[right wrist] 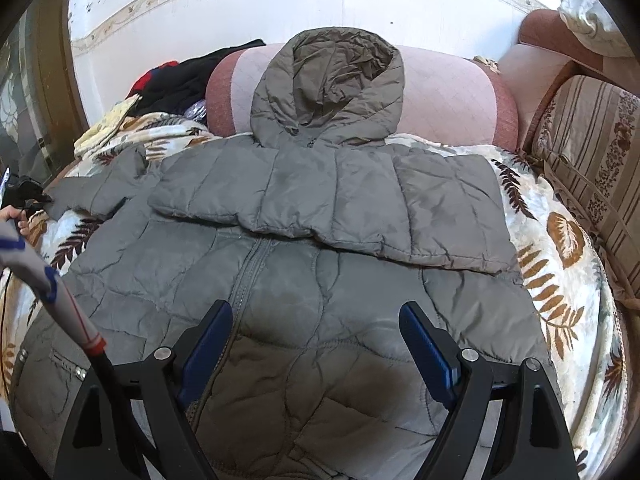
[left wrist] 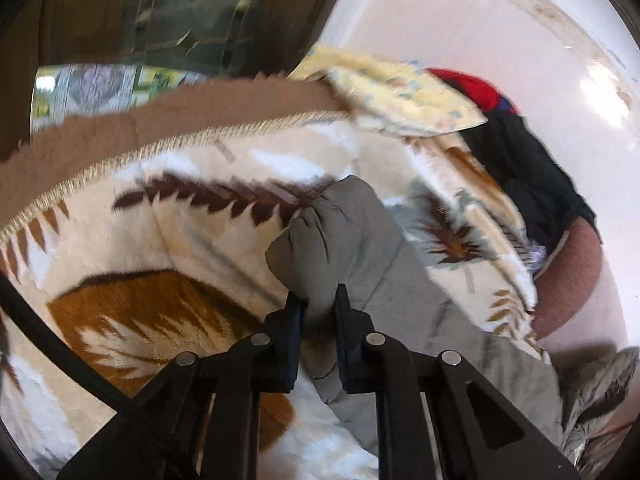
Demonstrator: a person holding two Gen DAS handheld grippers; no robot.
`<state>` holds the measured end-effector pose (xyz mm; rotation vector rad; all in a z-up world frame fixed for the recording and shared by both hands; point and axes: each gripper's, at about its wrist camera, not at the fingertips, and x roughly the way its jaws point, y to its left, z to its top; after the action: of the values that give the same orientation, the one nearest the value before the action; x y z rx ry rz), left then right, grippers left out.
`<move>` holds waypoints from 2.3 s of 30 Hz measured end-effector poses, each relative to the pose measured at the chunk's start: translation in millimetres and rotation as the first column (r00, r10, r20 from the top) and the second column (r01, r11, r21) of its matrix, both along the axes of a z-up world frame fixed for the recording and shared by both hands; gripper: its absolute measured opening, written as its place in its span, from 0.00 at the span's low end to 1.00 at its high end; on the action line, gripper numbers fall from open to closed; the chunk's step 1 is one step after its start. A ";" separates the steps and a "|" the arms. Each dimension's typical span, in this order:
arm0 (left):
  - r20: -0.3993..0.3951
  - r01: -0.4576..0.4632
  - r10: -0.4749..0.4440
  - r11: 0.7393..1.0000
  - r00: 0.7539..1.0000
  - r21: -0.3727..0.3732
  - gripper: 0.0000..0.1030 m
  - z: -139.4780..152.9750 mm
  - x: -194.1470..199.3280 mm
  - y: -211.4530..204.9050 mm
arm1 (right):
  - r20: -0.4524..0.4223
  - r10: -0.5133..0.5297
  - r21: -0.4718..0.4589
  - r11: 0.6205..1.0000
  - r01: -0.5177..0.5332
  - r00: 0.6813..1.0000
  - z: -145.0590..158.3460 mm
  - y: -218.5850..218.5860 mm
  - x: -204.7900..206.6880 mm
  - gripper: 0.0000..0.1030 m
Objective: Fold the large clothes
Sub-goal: 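Grasp the other sleeve cuff with the left tool, then fold the sleeve across the chest over the first sleeve with the left tool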
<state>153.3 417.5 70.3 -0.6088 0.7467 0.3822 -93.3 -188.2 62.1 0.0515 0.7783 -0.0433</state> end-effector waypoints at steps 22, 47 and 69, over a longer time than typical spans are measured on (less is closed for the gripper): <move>0.244 0.536 -0.577 0.816 0.780 0.217 0.13 233.9 -90.0 -332.1 | 0.130 -0.236 0.123 0.968 0.220 0.963 41.0 -102.0 -49.1 0.86; -0.058 0.849 -0.865 0.474 0.499 0.232 0.55 70.9 -145.8 -574.0 | 0.139 -0.296 0.192 0.944 0.268 0.945 47.6 -138.3 -69.3 0.86; -0.244 0.667 -0.623 0.718 0.743 0.200 0.57 20.6 -72.6 -416.9 | 0.081 -0.235 0.195 0.957 0.215 0.969 29.8 -119.3 -53.3 0.86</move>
<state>80.6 0.7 90.9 -0.0195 0.9906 -0.1298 -146.6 -307.5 92.0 0.3175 0.6677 -0.1837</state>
